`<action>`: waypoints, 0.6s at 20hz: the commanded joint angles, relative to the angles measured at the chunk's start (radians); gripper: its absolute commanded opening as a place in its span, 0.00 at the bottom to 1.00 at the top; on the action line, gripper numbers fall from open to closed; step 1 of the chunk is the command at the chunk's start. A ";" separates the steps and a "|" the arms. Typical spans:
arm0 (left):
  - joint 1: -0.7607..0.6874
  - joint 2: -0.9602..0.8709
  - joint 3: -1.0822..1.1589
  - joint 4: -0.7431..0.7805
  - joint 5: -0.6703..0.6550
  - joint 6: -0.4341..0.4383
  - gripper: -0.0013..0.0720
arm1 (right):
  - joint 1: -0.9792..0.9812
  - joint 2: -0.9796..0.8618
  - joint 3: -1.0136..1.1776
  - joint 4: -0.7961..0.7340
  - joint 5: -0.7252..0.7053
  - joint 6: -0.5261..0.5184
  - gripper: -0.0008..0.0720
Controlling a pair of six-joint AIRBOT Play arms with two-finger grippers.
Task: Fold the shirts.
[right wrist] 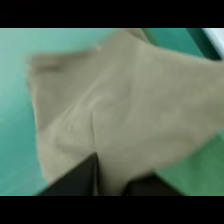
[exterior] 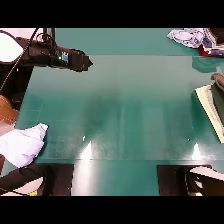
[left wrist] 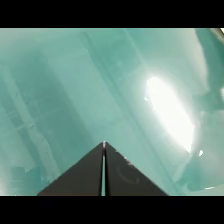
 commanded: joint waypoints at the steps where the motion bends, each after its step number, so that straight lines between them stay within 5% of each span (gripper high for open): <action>1: 0.000 0.001 0.000 0.000 -0.003 0.002 0.06 | -0.093 0.047 -0.108 -0.073 0.010 0.000 0.54; 7: 0.000 0.000 0.000 0.000 0.000 0.002 0.06 | -0.136 0.063 -0.147 -0.037 0.018 0.002 0.55; 12: 0.000 -0.005 0.000 0.000 -0.002 0.001 0.06 | 0.101 0.063 -0.147 0.169 0.004 0.002 0.54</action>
